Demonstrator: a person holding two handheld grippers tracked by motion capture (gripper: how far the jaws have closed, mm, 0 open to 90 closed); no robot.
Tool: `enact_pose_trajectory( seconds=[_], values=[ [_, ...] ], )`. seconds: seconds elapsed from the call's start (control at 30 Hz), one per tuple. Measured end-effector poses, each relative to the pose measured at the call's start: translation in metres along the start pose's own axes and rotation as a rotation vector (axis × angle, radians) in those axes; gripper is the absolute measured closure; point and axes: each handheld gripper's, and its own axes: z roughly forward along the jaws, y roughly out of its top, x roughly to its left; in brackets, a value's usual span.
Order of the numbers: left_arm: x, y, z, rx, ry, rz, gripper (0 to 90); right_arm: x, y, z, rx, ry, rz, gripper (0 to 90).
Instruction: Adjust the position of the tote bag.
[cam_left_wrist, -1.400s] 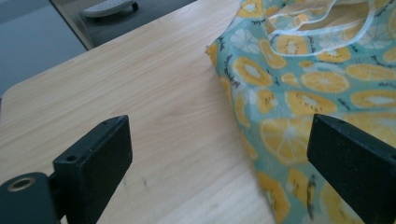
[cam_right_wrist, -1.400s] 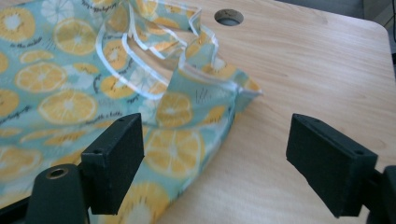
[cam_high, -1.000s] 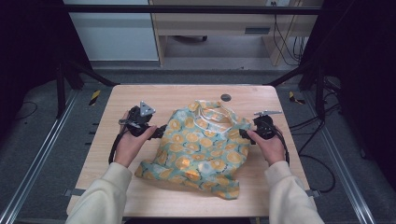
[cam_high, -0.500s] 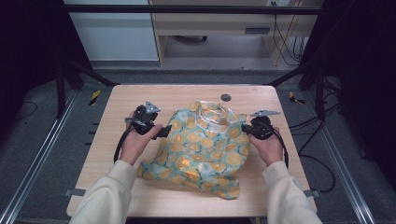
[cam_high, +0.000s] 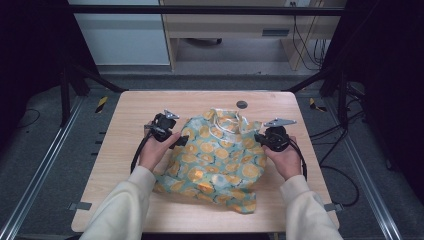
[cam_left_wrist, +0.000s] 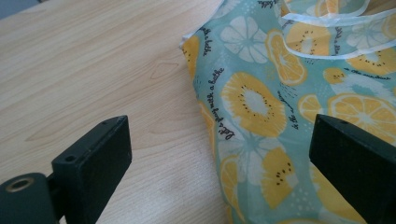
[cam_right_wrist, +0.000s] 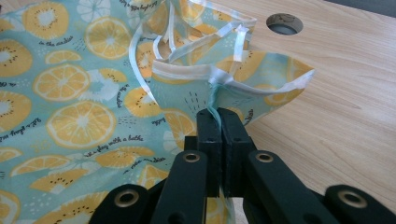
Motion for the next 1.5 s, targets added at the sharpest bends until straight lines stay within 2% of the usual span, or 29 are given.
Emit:
enact_pose_trajectory(
  seconds=[0.2, 0.5, 0.83, 0.93, 1.5],
  values=[
    [0.000, -0.001, 0.012, 0.017, -0.016, -0.013, 6.4, -0.002, -0.001, 0.002, -0.005, 0.006, -0.001, 87.8],
    [-0.002, -0.002, 0.016, 0.036, -0.050, -0.017, 9.1, -0.003, -0.002, 0.003, -0.003, 0.010, -0.006, 87.7],
    [-0.004, -0.001, 0.017, 0.039, -0.051, -0.017, 9.8, -0.004, -0.002, 0.001, -0.007, 0.009, -0.007, 87.6],
    [-0.007, -0.001, 0.016, 0.042, -0.042, 0.002, 9.7, -0.004, -0.002, 0.000, -0.011, 0.011, -0.008, 87.6],
    [-0.008, -0.007, 0.026, 0.091, -0.065, -0.031, 6.0, -0.003, -0.002, 0.002, -0.012, 0.017, -0.001, 87.5]
  ],
)
